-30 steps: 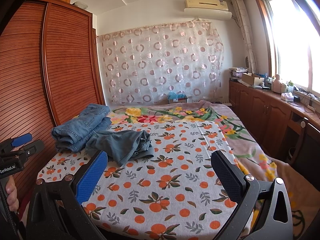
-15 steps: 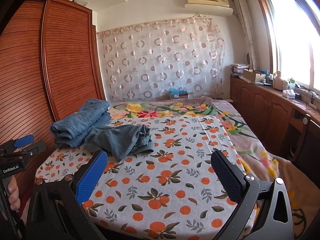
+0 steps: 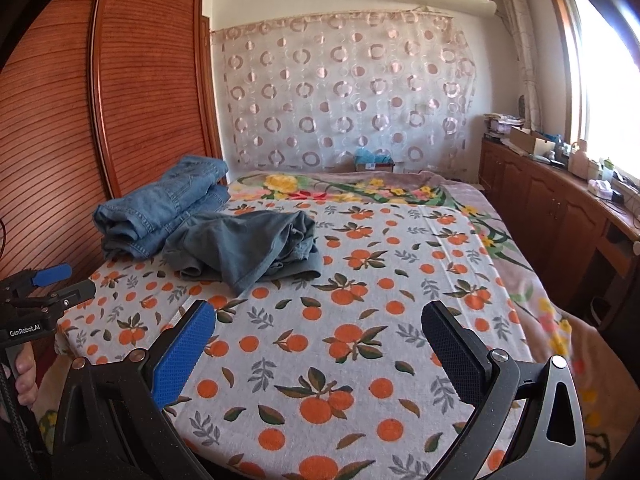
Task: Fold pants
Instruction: 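Grasp the grey-blue pants waistband with the right gripper and lift it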
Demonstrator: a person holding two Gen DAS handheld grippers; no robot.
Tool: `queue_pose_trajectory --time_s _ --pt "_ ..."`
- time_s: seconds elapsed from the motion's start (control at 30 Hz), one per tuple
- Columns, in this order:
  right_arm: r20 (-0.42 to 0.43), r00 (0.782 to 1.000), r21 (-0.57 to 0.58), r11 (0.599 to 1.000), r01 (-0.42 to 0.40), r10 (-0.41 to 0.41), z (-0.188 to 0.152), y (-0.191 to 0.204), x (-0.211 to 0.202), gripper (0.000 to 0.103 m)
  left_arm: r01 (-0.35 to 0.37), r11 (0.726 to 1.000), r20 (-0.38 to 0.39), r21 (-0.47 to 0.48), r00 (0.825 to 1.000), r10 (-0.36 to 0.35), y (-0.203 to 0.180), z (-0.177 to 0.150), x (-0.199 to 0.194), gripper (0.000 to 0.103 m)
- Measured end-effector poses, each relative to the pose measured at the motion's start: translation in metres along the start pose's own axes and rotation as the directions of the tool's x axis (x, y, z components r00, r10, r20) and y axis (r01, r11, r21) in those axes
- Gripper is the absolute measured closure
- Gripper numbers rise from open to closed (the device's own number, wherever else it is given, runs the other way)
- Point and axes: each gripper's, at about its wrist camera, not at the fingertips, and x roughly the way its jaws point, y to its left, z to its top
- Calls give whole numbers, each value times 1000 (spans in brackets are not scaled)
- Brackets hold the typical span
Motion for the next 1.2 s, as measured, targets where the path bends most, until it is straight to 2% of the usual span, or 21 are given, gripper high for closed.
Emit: queue_pose_trajectory --time_s 0.2,0.43,0.57,0.87,0.97,1.03,1.07,1.13,1.2 --pt "-37 996 -35 996 -77 76 8 6 26 8 2 1000 -37 21 999 -1 5 -5 22 20" --pt "-116 978 -84 979 -185 174 23 21 68 36 16 999 -51 43 999 -14 10 -6 43 20" --pt "-195 956 -71 969 -238 220 26 22 94 45 36 999 -61 29 998 -34 17 -7 53 21" --pt "-336 904 -73 950 -303 263 32 29 132 49 45 999 -66 18 997 -44 29 -8 62 25" --pt "-371 893 -98 945 -311 255 34 36 146 49 26 1000 -64 10 998 -25 33 -7 62 25" --pt "-388 894 -118 950 -289 224 36 35 154 51 15 1000 -68 12 998 -14 35 -8 62 25" --pt "-388 896 -125 950 -285 218 37 36 156 68 12 1000 -71 15 997 -11 35 -8 61 25" --pt "-369 901 -136 946 -294 227 40 34 152 94 11 1000 -78 23 997 -10 35 -8 61 25" --pt "-328 912 -127 945 -300 246 43 34 142 97 14 1000 -80 26 997 -12 36 -8 59 25"
